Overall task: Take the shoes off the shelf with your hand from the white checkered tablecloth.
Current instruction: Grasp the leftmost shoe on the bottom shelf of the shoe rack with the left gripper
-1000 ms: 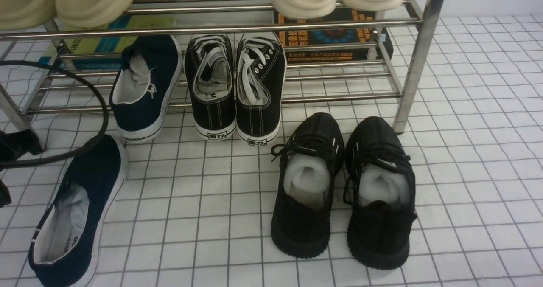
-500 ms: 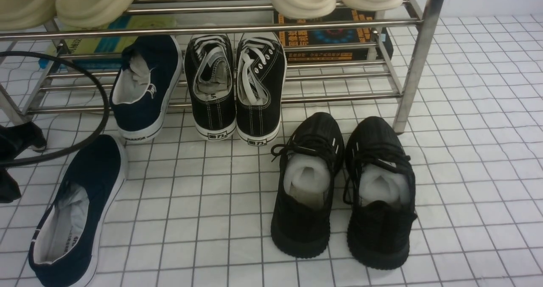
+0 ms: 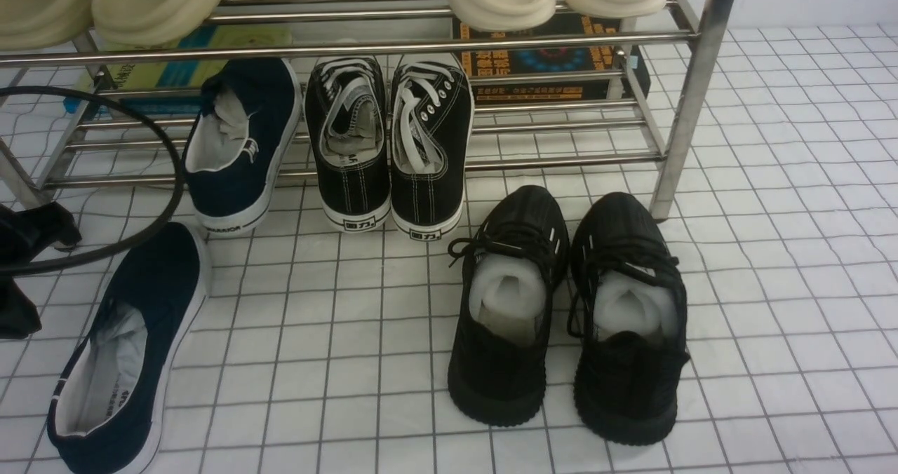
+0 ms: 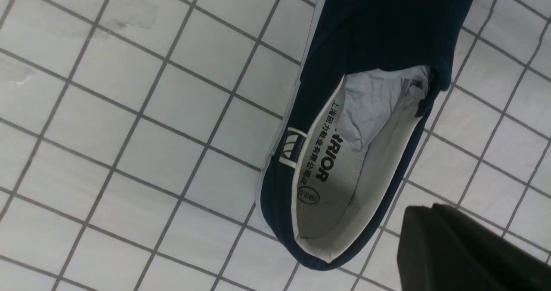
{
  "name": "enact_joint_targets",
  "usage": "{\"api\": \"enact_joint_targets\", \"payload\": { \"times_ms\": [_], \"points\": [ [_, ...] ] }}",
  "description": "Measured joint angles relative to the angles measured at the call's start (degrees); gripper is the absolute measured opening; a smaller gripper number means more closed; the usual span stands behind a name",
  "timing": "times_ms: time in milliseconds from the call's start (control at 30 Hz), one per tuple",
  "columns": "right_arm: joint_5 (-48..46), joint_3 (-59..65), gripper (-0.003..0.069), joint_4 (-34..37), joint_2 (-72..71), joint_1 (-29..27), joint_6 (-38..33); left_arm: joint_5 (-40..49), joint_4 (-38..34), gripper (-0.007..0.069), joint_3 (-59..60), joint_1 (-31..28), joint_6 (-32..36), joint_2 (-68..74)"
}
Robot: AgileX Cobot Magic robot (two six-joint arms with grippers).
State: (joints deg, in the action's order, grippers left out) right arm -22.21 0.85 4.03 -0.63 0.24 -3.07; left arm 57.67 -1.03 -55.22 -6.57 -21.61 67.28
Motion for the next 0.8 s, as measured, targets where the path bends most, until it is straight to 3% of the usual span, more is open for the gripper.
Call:
{"api": "enact_joint_targets", "payload": {
  "times_ms": [800],
  "points": [
    [0.00,0.00,0.0239,0.08,0.00,0.00,0.00,0.40,-1.04,0.0013,0.00,0.00,-0.01,0.00]
  ]
}}
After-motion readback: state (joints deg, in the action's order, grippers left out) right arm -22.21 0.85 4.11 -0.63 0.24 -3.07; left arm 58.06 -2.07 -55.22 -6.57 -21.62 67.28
